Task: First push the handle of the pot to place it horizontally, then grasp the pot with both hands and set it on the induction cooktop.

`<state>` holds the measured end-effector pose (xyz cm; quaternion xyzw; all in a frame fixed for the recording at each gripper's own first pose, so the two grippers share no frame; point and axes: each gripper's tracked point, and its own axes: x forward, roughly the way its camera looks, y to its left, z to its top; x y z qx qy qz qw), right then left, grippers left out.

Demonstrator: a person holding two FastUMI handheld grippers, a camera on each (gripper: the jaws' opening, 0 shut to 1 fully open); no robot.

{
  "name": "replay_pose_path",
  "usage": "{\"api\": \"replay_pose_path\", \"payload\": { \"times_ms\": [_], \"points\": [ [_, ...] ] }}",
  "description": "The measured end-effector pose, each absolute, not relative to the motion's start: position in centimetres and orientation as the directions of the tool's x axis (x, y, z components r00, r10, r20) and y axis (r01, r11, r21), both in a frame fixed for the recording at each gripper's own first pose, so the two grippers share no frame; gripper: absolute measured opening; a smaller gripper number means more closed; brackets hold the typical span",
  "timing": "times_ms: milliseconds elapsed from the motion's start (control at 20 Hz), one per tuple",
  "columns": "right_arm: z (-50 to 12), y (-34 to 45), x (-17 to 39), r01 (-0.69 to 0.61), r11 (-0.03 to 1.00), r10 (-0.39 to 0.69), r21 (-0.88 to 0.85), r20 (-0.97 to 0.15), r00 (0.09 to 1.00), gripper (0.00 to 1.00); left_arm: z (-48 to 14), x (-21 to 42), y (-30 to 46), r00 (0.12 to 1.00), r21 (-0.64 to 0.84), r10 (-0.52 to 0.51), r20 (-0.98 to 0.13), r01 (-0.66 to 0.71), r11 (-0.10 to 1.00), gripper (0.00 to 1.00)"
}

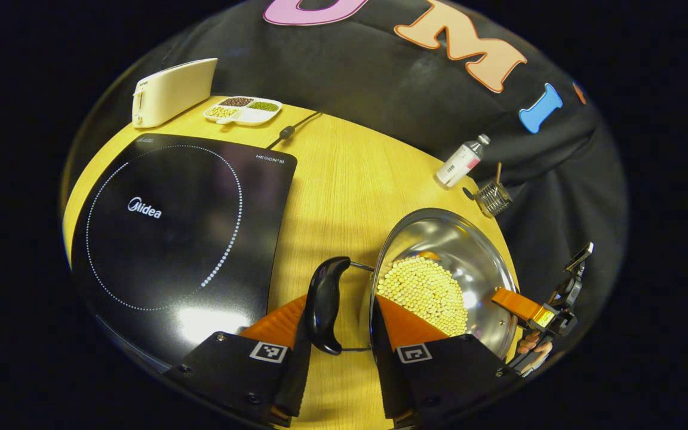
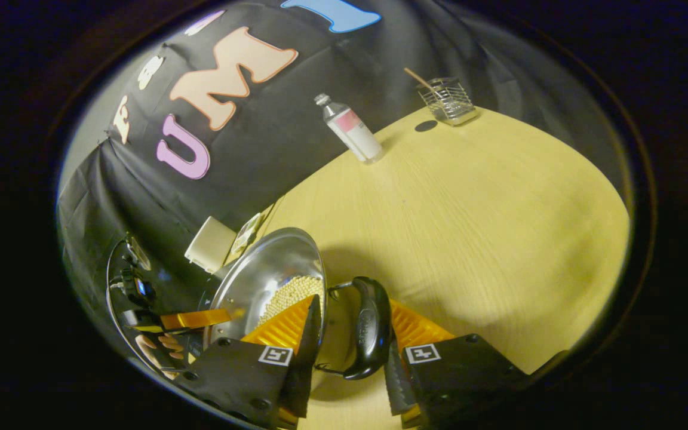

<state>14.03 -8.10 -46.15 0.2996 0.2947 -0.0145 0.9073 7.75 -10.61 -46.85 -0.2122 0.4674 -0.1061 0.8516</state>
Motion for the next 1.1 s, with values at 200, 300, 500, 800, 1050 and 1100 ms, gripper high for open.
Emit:
{"api": "replay_pose_path", "payload": {
  "times_ms": [200, 300, 500, 800, 1050, 1100],
  "points": [
    [-44.4, -6.3, 11.3, 0.192, 0.827, 0.14, 0.529, -0.523, 0.841, 0.47, -44.7, 5.7, -9.5, 0.569, -0.454, -0.381, -0.728, 0.015, 0.891, 0.52],
    [-43.6, -5.3, 9.8, 0.187, 0.83, 0.131, 0.526, -0.509, 0.851, 0.47, -44.0, 4.4, -8.8, 0.569, -0.454, -0.385, -0.726, 0.025, 0.891, 0.55],
    [-42.3, -3.3, 7.1, 0.185, 0.835, 0.106, 0.518, -0.481, 0.87, 0.47, -43.1, 1.7, -7.4, 0.559, -0.462, -0.401, -0.726, 0.035, 0.886, 0.49],
    [-41.8, -0.4, 3.4, 0.2, 0.825, 0.076, 0.529, -0.454, 0.888, 0.47, -41.8, -0.8, -5.4, 0.575, -0.438, -0.405, -0.711, 0.088, 0.894, 0.52],
    [-41.1, 2.0, 2.7, 0.197, 0.825, 0.057, 0.529, -0.424, 0.904, 0.48, -41.2, -1.7, -3.4, 0.584, -0.434, -0.407, -0.702, 0.103, 0.895, 0.52],
    [-41.0, 2.7, 2.8, 0.188, 0.827, 0.061, 0.529, -0.418, 0.907, 0.47, -41.1, -1.7, -2.7, 0.59, -0.435, -0.406, -0.698, 0.1, 0.895, 0.52]
  ]
}}
